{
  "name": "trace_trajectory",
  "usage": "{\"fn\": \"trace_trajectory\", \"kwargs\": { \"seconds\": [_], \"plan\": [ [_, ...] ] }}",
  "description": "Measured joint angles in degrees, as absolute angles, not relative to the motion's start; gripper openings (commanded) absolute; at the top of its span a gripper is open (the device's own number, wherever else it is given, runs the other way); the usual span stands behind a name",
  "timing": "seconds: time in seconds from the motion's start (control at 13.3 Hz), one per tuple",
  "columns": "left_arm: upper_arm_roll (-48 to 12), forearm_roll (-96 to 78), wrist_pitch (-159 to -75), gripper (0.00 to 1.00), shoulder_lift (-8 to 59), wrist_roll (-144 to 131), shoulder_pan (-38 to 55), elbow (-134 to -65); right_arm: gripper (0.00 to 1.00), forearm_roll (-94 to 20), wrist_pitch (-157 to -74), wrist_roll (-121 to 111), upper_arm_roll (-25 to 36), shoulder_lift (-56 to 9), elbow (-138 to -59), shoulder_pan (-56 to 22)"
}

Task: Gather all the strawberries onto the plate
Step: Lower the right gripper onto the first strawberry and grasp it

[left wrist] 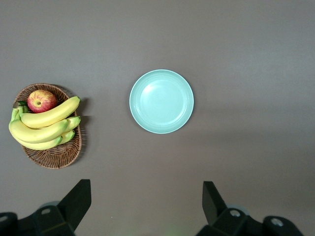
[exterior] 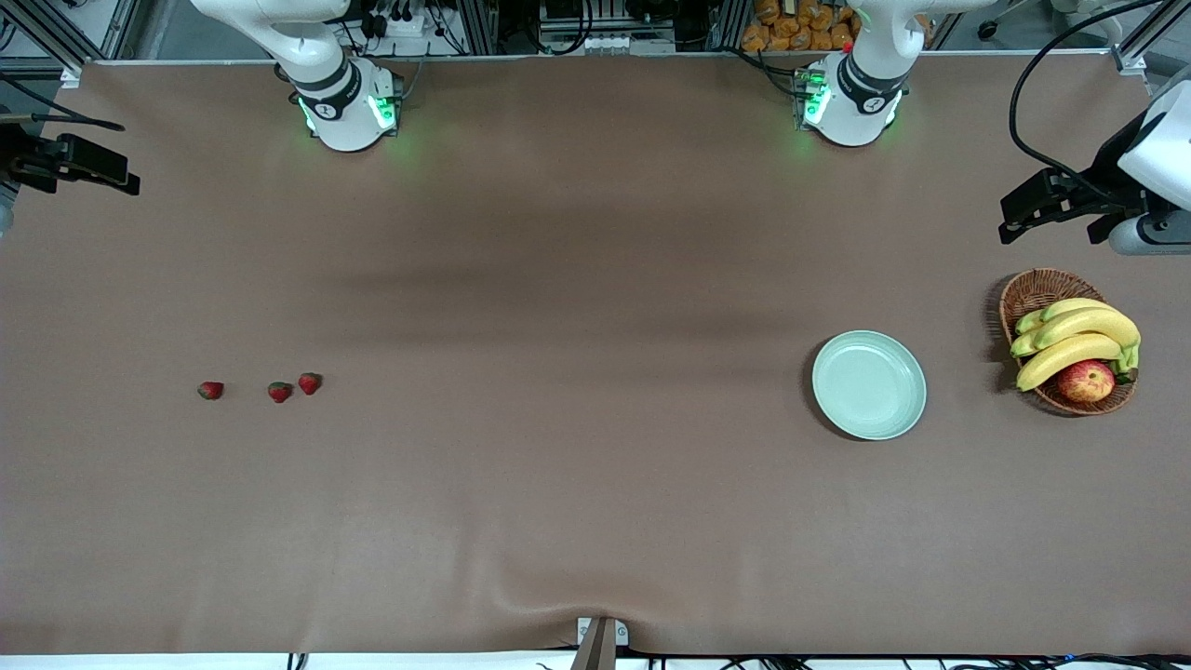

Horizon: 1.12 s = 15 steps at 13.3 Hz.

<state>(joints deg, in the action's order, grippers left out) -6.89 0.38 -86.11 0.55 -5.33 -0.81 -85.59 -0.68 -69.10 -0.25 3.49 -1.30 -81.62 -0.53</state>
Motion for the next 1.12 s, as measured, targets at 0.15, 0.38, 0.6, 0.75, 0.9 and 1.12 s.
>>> {"fn": "trace_trajectory", "kwargs": {
  "seconds": [0.15, 0.38, 0.6, 0.75, 0.9, 1.12],
  "plan": [
    [-6.68, 0.38, -86.11, 1.0, 0.55, -5.34, -0.83, -85.64, 1.0, -0.69, -69.11, -0.25, 4.3, -1.35, -81.63, -1.2],
    [-6.04, 0.38, -86.11, 1.0, 0.55, -5.34, -0.91, -85.67, 1.0, -0.69, -69.17, -0.25, 4.34, -1.41, -81.63, -1.31],
    [-5.91, 0.38, -86.12, 1.0, 0.71, -5.35, -0.94, -85.79, 1.0, -0.68, -73.13, -0.25, 4.47, -2.31, -82.47, -1.31],
    [-5.9, 0.39, -86.14, 1.0, 1.0, -5.44, -0.93, -85.92, 1.0, -0.68, -81.48, -0.25, 4.79, -5.24, -85.55, -1.25],
    [-5.89, 0.4, -86.16, 1.0, 1.11, -5.55, -0.95, -85.99, 1.0, -0.67, -92.6, -0.25, 5.07, -10.03, -90.08, -1.07],
    [-5.85, 0.4, -86.18, 1.0, 1.21, -5.58, -0.99, -86.11, 1.0, -0.7, -104.67, -0.25, 5.14, -18.76, -93.03, -1.04]
  ]
}}
